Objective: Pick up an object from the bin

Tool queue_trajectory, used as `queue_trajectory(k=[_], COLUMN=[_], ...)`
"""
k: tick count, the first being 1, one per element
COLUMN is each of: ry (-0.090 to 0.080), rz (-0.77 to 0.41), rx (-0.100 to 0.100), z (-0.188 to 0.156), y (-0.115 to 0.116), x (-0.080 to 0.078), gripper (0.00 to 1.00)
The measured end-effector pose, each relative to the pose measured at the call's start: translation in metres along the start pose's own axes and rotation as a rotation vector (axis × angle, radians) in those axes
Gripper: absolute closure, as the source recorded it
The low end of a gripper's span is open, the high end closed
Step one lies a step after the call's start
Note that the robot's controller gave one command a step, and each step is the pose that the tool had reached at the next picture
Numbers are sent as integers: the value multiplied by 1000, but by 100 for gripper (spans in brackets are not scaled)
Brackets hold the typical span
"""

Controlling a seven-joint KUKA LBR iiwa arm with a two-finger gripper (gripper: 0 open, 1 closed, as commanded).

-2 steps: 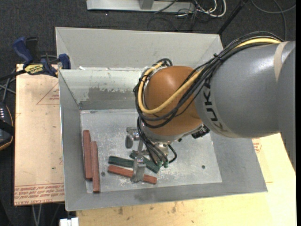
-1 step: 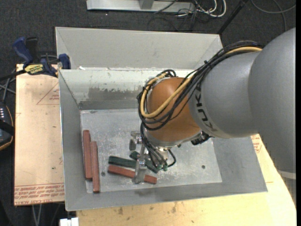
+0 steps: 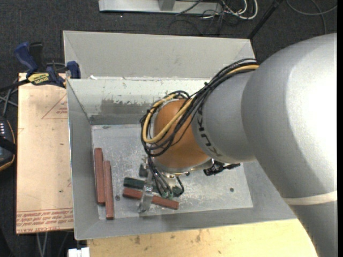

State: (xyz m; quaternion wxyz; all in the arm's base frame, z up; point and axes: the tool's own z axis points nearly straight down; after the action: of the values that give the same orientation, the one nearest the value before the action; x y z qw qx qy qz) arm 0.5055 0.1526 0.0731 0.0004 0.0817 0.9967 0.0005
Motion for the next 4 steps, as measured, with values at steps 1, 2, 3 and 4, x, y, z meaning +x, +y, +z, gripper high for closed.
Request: queue_trajectory(k=[1, 2, 3, 4], ry=[1, 1, -1, 8], rz=[32, 32, 30, -48], rx=[0, 0, -3, 4], z=[-16, -16, -12, -54], y=[-71, -71, -113, -104], x=[-13, -13, -20, -18], gripper=[100, 100, 100, 100])
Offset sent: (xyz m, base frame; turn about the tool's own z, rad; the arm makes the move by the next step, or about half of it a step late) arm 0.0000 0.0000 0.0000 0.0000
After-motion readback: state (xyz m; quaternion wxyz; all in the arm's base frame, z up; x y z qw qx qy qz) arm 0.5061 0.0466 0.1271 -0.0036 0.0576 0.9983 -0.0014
